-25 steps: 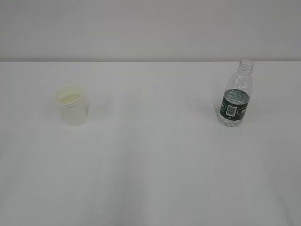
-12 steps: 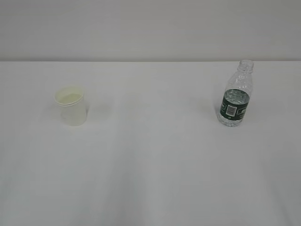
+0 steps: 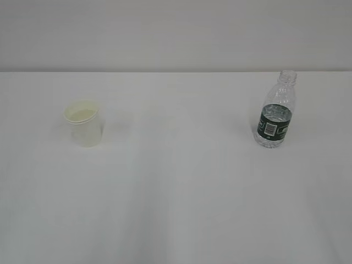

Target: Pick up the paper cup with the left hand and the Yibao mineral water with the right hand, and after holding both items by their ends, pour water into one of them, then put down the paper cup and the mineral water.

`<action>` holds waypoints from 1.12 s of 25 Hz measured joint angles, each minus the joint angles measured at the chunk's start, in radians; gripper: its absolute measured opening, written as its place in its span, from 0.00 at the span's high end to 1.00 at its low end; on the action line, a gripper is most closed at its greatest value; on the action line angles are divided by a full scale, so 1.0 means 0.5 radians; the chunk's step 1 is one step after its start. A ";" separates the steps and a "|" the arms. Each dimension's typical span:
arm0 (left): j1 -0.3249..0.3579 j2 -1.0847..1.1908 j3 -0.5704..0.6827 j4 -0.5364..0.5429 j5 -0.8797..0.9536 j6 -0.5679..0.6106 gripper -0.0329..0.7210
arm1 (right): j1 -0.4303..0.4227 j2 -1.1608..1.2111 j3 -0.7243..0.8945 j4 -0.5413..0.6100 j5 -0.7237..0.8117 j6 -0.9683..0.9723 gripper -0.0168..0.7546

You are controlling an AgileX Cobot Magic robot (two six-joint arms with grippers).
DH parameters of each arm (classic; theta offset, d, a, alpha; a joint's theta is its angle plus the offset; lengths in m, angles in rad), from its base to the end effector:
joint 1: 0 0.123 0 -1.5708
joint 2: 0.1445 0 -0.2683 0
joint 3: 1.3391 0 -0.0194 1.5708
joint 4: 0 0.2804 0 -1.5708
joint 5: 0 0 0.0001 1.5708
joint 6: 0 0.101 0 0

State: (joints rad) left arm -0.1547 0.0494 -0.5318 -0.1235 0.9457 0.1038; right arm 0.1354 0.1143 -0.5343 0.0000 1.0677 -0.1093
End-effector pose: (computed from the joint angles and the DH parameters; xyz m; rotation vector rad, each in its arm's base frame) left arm 0.0537 -0.0186 0.3056 0.2468 1.9298 -0.1791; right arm 0.0612 0.0083 0.2910 -0.2601 2.1154 0.0154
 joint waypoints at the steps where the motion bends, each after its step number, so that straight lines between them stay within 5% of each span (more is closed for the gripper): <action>1: 0.000 -0.003 0.000 0.000 0.000 0.011 0.43 | 0.000 -0.018 0.000 0.026 0.000 -0.031 0.22; 28: 0.000 -0.080 0.016 -0.036 -0.033 0.090 0.46 | 0.000 -0.261 0.000 0.030 -0.036 -0.030 0.22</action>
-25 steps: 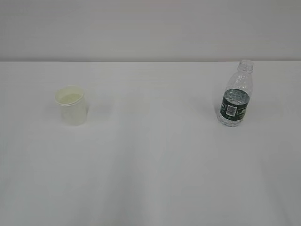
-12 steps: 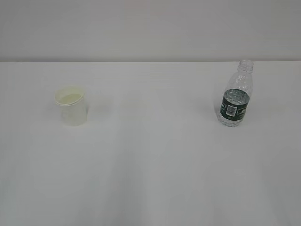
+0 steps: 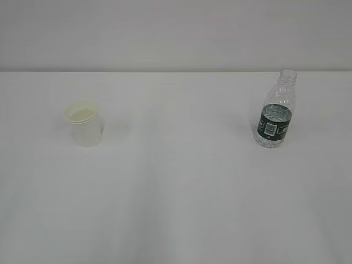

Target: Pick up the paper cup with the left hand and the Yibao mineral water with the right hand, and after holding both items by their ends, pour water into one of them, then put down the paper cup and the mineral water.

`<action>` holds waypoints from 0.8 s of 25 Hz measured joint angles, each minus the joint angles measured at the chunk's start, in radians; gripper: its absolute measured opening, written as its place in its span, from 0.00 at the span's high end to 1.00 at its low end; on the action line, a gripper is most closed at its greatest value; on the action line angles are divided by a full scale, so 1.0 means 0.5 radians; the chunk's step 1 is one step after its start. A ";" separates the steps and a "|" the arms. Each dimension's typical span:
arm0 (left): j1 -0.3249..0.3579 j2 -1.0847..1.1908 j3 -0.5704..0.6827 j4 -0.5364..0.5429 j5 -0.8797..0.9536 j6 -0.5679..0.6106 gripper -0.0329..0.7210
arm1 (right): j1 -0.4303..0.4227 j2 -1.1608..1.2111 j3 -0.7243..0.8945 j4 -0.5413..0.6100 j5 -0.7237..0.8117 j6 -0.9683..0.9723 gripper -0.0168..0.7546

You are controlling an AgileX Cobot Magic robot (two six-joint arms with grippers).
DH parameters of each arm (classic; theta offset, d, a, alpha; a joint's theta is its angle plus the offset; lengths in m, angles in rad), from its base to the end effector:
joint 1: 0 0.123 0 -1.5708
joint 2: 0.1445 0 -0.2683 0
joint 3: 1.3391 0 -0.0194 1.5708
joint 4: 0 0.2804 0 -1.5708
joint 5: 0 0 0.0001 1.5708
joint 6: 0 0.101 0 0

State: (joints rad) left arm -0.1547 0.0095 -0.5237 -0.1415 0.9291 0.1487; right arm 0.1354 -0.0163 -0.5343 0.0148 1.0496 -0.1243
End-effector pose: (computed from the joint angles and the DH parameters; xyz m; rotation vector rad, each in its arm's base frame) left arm 0.0479 -0.0190 0.3069 0.2831 1.8738 -0.1692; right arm 0.0396 0.0067 0.2993 -0.2577 1.9658 0.0247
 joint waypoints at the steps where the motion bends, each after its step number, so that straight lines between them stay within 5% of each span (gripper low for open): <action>1: 0.000 0.000 0.000 0.000 0.000 0.000 0.46 | 0.000 0.000 0.000 0.000 0.000 0.000 0.22; 9: 0.000 0.000 0.000 0.188 0.000 -0.185 0.46 | 0.000 0.000 0.000 -0.241 0.095 0.249 0.22; 20: 0.000 0.000 -0.018 0.329 0.209 -0.316 0.46 | 0.000 0.000 0.013 -0.285 0.119 0.279 0.22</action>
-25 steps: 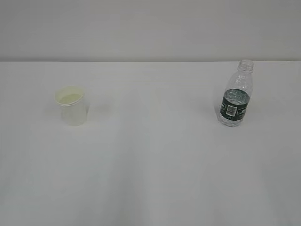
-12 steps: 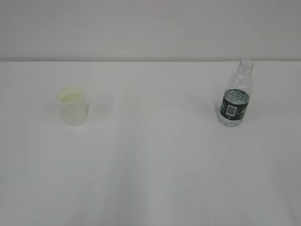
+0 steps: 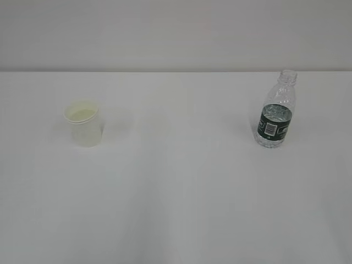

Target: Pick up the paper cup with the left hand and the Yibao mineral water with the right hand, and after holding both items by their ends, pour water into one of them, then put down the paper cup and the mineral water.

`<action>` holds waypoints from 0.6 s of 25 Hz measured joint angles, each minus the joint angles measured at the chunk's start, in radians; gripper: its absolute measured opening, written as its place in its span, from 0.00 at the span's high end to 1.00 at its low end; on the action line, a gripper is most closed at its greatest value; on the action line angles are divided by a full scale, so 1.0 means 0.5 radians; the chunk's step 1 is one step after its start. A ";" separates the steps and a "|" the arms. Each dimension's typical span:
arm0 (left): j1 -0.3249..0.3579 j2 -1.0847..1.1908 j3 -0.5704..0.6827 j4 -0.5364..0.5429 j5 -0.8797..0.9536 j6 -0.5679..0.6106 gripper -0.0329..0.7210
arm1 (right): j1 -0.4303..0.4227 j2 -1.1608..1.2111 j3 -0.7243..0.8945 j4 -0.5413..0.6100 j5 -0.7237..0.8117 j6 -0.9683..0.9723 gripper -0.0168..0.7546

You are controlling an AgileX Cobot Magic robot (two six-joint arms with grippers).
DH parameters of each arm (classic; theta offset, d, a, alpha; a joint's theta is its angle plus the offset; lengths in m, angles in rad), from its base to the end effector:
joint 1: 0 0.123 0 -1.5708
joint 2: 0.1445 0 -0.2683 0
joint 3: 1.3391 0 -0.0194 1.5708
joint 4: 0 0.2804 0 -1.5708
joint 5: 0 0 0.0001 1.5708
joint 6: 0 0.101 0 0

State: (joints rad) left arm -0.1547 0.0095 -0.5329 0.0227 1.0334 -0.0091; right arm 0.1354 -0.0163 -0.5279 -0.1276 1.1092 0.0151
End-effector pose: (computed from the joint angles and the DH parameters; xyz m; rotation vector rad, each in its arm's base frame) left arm 0.0453 -0.0051 0.2993 0.1441 1.9890 -0.0787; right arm 0.0392 -0.0063 0.2925 -0.1099 2.0395 -0.0584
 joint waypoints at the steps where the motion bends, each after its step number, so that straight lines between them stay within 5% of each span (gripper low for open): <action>1: 0.000 0.000 0.000 0.013 0.013 -0.013 0.46 | 0.000 0.000 0.009 -0.015 0.009 0.000 0.22; 15: 0.000 0.000 -0.001 0.022 0.182 -0.036 0.48 | 0.000 0.000 0.037 -0.039 0.056 0.001 0.22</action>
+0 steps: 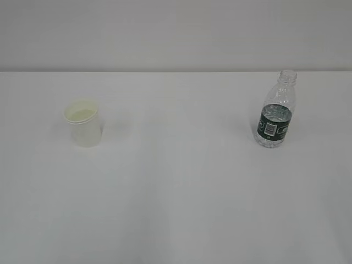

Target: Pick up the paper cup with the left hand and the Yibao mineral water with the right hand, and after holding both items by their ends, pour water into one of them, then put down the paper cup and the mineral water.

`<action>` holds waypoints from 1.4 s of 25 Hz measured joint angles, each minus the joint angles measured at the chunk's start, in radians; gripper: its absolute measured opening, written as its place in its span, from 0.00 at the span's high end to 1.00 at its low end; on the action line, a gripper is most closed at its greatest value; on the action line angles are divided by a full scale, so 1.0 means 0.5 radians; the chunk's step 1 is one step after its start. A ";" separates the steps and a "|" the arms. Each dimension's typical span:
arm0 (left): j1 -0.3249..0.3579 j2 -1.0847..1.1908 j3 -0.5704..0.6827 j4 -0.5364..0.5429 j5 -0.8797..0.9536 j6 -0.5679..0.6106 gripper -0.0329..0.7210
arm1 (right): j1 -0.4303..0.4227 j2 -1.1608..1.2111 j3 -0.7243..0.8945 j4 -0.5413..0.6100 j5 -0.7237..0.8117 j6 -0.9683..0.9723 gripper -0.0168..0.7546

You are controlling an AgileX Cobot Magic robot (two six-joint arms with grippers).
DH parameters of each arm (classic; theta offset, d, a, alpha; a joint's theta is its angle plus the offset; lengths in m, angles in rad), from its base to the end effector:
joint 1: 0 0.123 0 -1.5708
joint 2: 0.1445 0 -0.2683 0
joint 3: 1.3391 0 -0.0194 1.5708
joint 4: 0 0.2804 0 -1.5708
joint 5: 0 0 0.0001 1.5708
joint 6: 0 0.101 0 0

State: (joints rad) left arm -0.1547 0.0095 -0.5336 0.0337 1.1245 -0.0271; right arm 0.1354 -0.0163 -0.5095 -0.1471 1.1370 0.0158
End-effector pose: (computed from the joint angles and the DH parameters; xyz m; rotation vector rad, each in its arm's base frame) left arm 0.0413 -0.0033 0.2913 0.1295 2.0802 -0.0702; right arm 0.0404 -0.0081 0.2847 -0.1089 2.0839 -0.0854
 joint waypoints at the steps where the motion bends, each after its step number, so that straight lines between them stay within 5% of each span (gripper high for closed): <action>1: 0.000 0.000 0.000 0.000 0.000 0.000 0.48 | 0.000 0.000 0.000 0.000 0.000 0.000 0.22; 7: 0.000 0.000 0.000 0.000 0.000 0.000 0.45 | 0.000 0.000 0.000 0.000 0.000 0.000 0.22; 15: 0.000 0.000 0.005 0.000 0.000 0.000 0.12 | 0.000 0.000 0.000 0.021 0.004 0.000 0.21; 35: 0.000 0.000 0.018 -0.007 -0.013 0.000 0.13 | 0.000 0.000 0.000 0.021 0.004 0.000 0.21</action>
State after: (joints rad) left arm -0.1547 0.0095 -0.5245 0.0304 1.1181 -0.0271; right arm 0.1354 -0.0163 -0.5095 -0.1365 1.1390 0.0158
